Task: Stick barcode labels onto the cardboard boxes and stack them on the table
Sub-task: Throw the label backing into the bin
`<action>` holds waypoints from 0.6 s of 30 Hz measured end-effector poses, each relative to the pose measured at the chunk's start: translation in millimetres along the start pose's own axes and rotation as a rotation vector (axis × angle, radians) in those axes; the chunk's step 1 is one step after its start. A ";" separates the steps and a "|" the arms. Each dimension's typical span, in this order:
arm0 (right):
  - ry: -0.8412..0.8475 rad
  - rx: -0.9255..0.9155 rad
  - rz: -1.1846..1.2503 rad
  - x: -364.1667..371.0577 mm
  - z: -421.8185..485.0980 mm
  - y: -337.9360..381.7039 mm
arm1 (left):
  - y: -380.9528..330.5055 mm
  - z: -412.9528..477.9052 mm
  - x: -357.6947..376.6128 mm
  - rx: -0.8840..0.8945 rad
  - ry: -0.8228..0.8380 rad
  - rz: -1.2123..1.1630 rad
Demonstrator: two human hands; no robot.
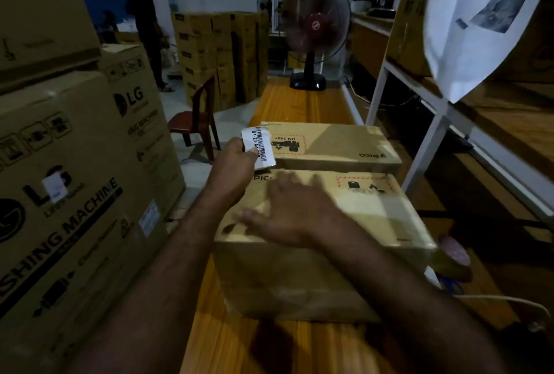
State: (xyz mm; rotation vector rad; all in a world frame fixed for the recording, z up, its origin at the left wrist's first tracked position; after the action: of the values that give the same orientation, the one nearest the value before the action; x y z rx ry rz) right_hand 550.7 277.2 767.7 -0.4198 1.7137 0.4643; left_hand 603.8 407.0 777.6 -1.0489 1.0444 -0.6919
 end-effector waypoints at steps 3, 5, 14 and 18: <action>-0.003 -0.201 0.044 10.1 -25.3 47.6 | 1.7 0.6 0.1 -0.003 -0.007 -0.016; 0.009 -0.220 0.006 12.4 -44.8 40.7 | 4.4 -0.3 0.5 -0.014 -0.011 -0.045; 0.020 -0.058 0.017 5.7 -6.1 12.4 | 2.0 0.0 -0.4 -0.033 0.017 -0.076; -0.024 -0.257 0.065 12.1 -35.3 58.2 | -2.5 -2.8 -2.4 -0.015 0.022 -0.003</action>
State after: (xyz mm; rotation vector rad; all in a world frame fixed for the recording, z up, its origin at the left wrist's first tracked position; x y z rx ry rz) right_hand 488.9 308.0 766.3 -0.5420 1.6531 0.7390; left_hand 600.3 407.1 780.4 -1.0581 1.0689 -0.6999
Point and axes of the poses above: each hand's wrist, its own z-axis towards the middle knuckle, its own x-axis out of the palm, y = z × x, the point moved 9 cm from there along z, towards the middle knuckle, and after that the axes turned 4 degrees about y, right-handed, at the moved point
